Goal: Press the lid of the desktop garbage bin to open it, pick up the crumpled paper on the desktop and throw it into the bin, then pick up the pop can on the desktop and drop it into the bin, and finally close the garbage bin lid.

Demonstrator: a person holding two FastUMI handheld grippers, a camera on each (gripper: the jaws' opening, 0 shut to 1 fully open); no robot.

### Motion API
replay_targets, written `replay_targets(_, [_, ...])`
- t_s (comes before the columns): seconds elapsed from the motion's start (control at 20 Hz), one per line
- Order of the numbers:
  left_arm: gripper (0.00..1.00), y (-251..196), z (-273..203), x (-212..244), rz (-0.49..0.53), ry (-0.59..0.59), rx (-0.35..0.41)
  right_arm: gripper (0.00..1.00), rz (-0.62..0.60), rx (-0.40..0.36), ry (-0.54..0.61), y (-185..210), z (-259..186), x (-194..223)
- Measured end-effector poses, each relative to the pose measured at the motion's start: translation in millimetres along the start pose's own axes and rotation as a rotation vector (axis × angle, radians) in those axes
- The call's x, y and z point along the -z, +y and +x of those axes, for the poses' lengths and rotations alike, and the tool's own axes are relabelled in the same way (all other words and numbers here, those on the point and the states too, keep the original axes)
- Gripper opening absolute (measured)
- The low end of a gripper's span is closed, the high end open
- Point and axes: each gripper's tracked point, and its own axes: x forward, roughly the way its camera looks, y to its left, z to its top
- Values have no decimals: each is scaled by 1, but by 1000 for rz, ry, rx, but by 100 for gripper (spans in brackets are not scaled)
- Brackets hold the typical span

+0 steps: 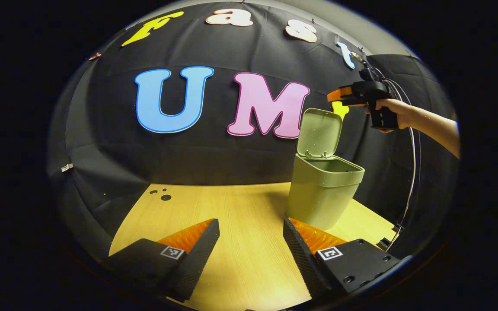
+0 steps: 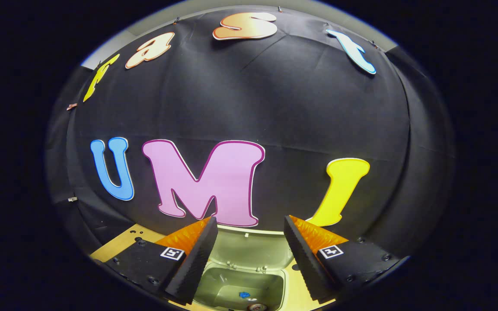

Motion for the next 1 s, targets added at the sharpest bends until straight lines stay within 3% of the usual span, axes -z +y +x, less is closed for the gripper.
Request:
replay_targets(0.55, [96,5,-5,-3,-22,-18,-72,96,43,-12,105,0,50,30])
replay_targets(1.0, [96,-3,-3,-3,-12,-29,-49,97,-50,-50,174,9,0,61])
